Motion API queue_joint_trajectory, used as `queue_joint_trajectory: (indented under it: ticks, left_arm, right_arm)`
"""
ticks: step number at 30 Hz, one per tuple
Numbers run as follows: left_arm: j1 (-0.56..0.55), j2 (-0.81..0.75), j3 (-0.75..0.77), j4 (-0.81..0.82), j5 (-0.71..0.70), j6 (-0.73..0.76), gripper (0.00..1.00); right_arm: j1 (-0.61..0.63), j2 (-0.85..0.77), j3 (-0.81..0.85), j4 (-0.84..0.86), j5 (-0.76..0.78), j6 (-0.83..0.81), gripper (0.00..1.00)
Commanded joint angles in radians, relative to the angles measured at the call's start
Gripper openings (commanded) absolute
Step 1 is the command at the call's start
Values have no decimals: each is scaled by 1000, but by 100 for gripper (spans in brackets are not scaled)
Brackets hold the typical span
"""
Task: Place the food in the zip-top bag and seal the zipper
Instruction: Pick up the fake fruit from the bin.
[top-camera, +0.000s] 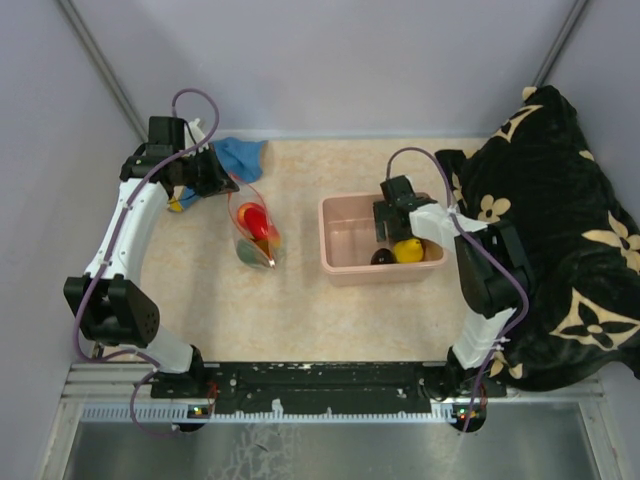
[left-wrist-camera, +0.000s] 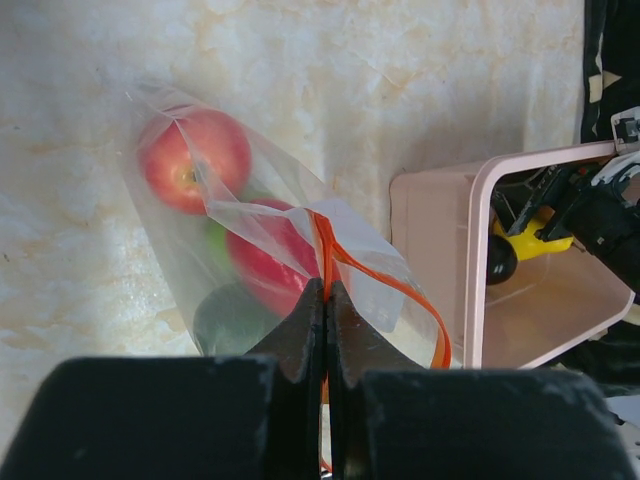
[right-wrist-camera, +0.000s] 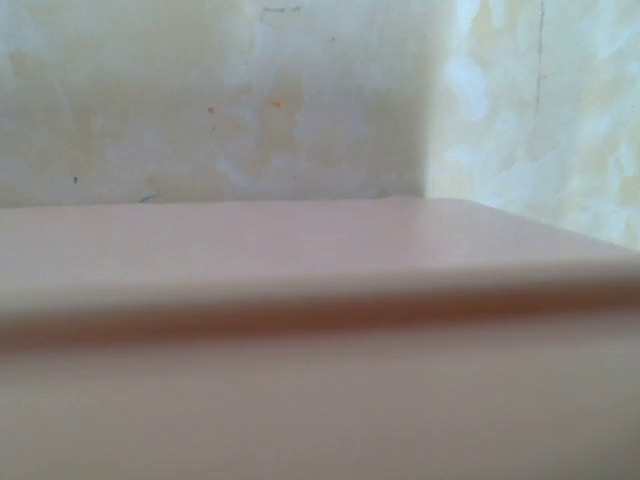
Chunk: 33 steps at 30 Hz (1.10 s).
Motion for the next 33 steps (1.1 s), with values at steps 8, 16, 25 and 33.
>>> queue_joint_trajectory:
  ticks: [8, 16, 25, 33]
  left_arm:
    - [7, 0, 0, 25, 27, -12, 0]
    - [8, -8, 7, 18, 40, -4, 0]
    - [3, -2, 48, -6, 67, 20, 0]
    - [-22, 16, 119, -63, 64, 46, 0]
  right_arm:
    - [-10, 9, -41, 199, -44, -35, 72]
    - [-8, -60, -79, 267, -115, -68, 49]
    - [9, -192, -110, 243, -143, -82, 38]
    - [38, -303, -67, 169, -148, -112, 35]
